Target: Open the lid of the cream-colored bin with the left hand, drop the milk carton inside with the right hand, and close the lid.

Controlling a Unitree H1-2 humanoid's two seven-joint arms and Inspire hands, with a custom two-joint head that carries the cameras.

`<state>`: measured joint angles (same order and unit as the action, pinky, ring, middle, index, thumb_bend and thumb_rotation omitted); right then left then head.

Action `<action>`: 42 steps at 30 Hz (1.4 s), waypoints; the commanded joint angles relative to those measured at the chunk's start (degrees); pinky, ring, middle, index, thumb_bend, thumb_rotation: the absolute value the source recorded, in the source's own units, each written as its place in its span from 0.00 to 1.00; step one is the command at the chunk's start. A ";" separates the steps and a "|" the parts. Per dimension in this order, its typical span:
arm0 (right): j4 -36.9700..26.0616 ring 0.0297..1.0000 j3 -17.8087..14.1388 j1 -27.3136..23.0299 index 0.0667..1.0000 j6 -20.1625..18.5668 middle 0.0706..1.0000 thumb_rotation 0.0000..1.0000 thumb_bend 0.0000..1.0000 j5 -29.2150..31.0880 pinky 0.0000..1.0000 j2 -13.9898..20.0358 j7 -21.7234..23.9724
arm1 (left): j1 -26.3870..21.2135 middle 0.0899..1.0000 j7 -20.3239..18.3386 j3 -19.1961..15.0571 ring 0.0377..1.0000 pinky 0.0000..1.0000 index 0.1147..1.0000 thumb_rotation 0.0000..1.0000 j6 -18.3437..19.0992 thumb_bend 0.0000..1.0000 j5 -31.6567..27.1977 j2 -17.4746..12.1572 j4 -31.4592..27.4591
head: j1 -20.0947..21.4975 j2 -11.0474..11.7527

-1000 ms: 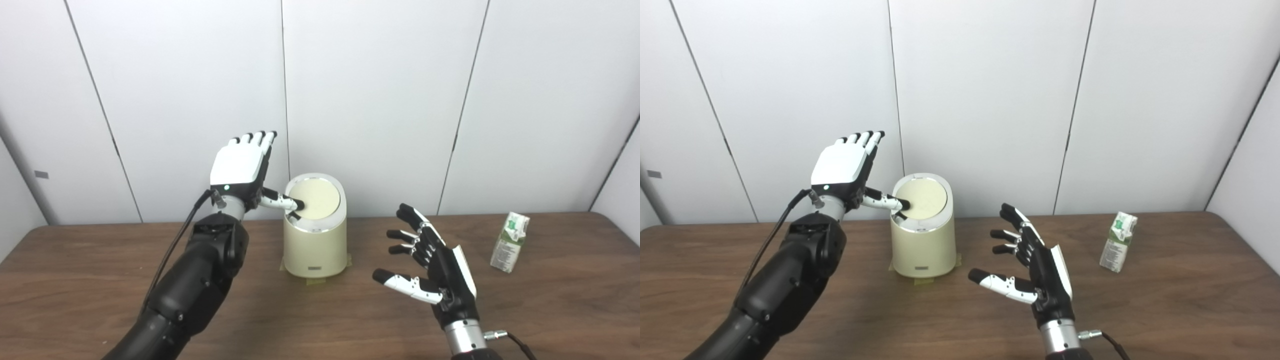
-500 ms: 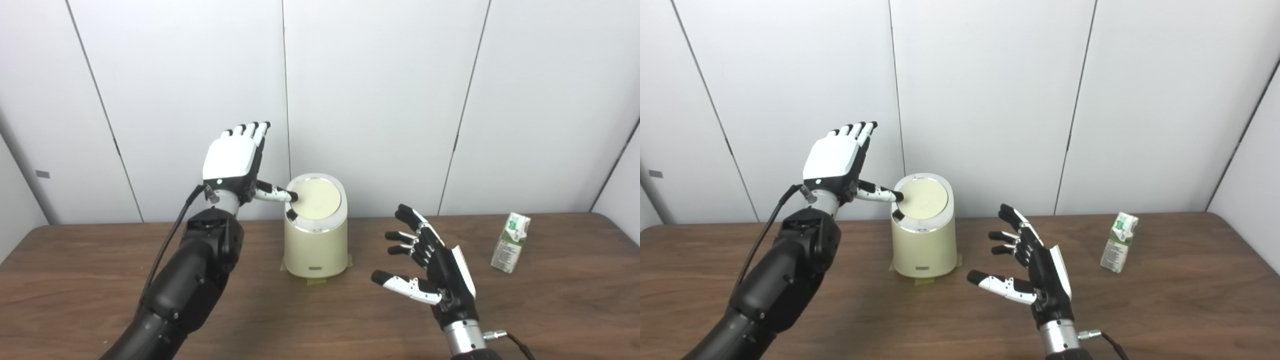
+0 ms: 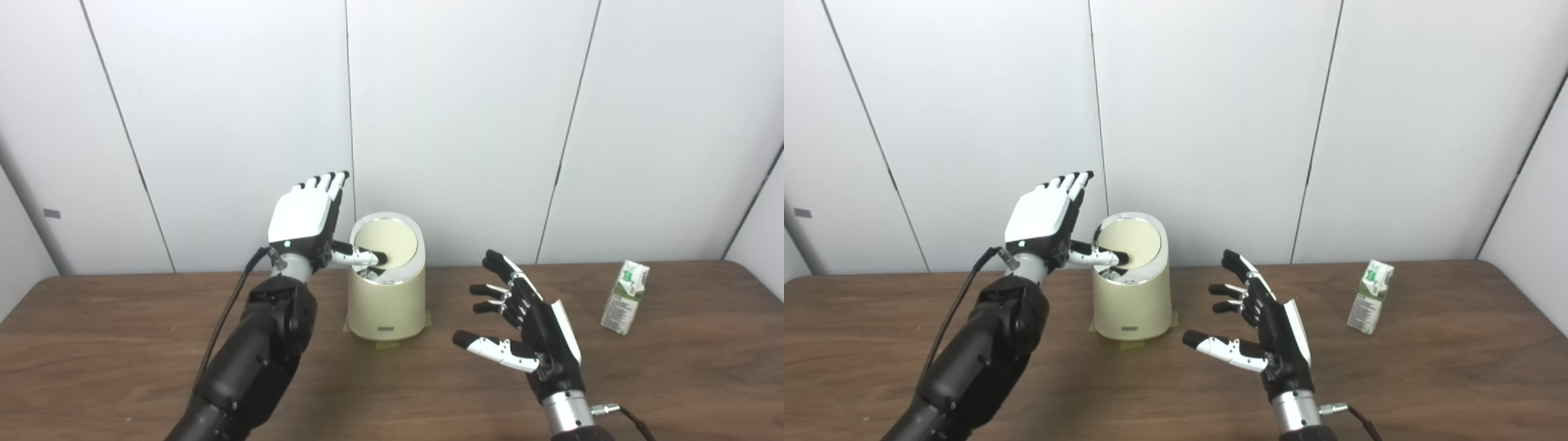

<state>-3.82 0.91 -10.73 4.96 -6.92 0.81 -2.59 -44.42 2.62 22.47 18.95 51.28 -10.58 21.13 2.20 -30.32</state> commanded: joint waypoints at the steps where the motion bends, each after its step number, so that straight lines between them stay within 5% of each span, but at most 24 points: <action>1: -2.09 0.71 0.10 -1.61 0.87 1.16 0.88 0.28 0.75 0.09 0.60 -0.41 -0.21 | -2.78 1.00 2.24 -0.34 1.00 1.00 1.00 0.48 -1.10 1.00 0.15 0.14 -0.47 | 0.12 -0.15; 7: -2.18 0.71 0.00 -1.69 0.87 1.03 0.87 0.29 0.75 -0.18 0.60 -0.37 -0.37 | -3.13 1.00 2.85 1.55 1.00 1.00 1.00 0.46 -0.87 1.00 2.38 -0.10 1.16 | 0.18 -0.28; 17: -2.31 0.71 -0.03 -1.74 0.87 1.03 0.87 0.29 0.73 -0.06 0.59 0.06 -0.04 | -5.10 1.00 4.45 9.24 1.00 1.00 1.00 0.31 4.31 1.00 15.54 -3.47 5.66 | -0.29 -0.43; 23: -2.02 0.71 -0.22 -1.67 0.87 1.21 0.87 0.31 0.75 0.69 0.60 0.42 0.45 | -5.09 1.00 -1.57 11.88 1.00 1.00 1.00 0.29 5.68 1.00 20.05 -5.51 4.20 | -0.52 -0.26; 38: -2.48 0.73 -0.06 -1.34 0.87 0.86 0.89 0.28 0.70 0.76 0.60 0.61 0.76 | -4.97 1.00 -1.55 -0.75 1.00 1.00 1.00 0.38 4.88 0.98 8.98 -4.03 -8.22 | -0.81 -0.24; 42: -2.64 0.72 -0.09 -1.31 0.87 0.39 0.88 0.29 0.70 0.25 0.60 0.58 0.51 | -1.88 1.00 -2.97 -9.58 1.00 0.96 1.00 0.40 1.04 0.93 -5.26 -2.33 -14.77 | -0.68 -0.38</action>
<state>-4.56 0.88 -10.54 4.72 -6.69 1.27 -2.04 -45.40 -0.19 14.90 22.06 50.68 -13.21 8.94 1.49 -30.67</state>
